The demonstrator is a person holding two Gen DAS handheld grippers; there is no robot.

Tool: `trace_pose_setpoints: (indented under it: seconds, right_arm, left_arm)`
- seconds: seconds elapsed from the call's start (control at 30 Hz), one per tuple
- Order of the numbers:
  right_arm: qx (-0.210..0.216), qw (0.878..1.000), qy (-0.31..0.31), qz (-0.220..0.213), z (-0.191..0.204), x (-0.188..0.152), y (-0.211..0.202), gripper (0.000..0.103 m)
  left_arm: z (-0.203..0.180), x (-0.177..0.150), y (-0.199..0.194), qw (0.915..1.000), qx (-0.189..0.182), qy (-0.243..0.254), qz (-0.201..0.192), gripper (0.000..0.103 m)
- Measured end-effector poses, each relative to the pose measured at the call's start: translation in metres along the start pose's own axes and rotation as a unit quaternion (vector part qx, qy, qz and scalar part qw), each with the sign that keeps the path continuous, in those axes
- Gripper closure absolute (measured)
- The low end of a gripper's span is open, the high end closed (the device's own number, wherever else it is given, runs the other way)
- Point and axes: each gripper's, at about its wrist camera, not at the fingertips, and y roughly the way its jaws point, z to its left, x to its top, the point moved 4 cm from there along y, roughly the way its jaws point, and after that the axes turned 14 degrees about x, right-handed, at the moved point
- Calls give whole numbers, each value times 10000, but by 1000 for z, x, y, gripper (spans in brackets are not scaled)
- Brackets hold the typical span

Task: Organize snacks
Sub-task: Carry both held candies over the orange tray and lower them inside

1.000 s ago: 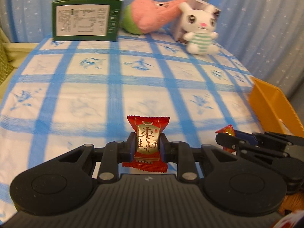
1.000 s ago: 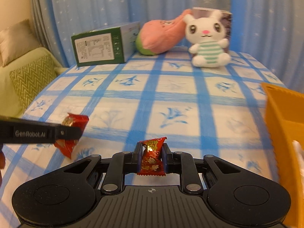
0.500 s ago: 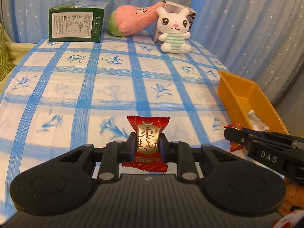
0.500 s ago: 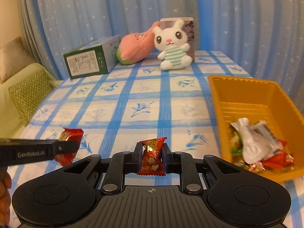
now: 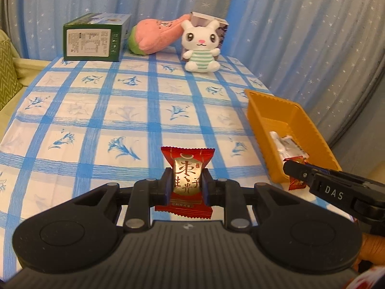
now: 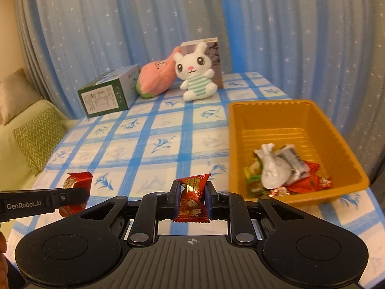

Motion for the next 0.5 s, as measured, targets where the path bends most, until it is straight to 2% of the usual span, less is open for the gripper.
trace_pose_setpoints:
  seconds: [0.5]
  right_arm:
    - [-433, 9984, 310, -189, -43, -4, -49, 82]
  left_arm:
    - [-71, 2, -15, 9980, -419, 470, -90, 81]
